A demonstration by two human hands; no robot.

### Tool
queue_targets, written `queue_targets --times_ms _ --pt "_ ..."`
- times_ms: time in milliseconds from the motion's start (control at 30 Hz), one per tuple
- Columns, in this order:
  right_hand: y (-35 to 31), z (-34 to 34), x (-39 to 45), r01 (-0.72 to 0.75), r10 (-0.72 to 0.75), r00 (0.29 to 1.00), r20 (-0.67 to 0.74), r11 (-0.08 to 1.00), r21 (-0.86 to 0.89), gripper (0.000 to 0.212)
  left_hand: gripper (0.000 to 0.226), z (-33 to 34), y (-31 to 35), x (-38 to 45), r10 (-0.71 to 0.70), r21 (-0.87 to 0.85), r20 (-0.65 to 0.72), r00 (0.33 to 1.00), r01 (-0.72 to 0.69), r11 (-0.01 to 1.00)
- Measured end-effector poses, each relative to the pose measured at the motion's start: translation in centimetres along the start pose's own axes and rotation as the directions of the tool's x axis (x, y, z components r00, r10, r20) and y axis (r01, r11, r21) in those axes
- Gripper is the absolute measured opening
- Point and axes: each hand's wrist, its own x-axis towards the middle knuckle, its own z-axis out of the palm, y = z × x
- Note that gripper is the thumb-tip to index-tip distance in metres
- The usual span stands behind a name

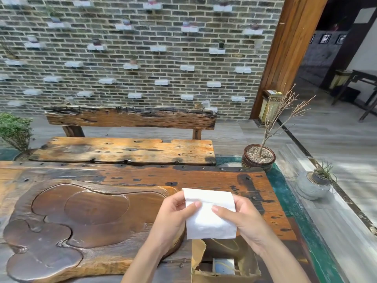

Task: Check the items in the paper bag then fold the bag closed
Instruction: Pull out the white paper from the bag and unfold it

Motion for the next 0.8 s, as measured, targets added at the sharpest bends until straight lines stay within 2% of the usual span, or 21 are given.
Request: queue_targets --times_ms 133,300,433,567,800 --pt "-0.6 -0.2 0.3 0.055 -0.054 0.998 -0.039 0.998 0.026 0.031 0.024 0.0 0.3 0.6 0.059 0.03 0.036 0.998 -0.06 0.998" --pt "-1.1 -0.5 0.6 0.121 -0.121 0.991 -0.064 0.993 -0.001 0.027 0.031 -0.2 0.7 1.2 0.051 0.088 0.124 0.991 -0.062 0.994" --pt "-1.5 -0.9 0.9 0.154 -0.155 0.986 -0.062 0.988 -0.023 0.032 0.027 -0.3 1.2 1.5 0.029 0.167 0.112 0.993 -0.048 0.985" --pt "-1.7 -1.9 1.0 0.146 -0.154 0.984 -0.085 0.985 -0.097 0.03 0.011 -0.8 1.3 1.7 0.039 0.246 0.064 0.997 -0.053 0.968" --pt "-2.1 -3.5 1.0 0.123 -0.136 0.989 -0.061 0.974 -0.19 0.017 0.013 -1.2 1.3 1.6 0.045 0.224 -0.012 0.999 -0.041 0.974"
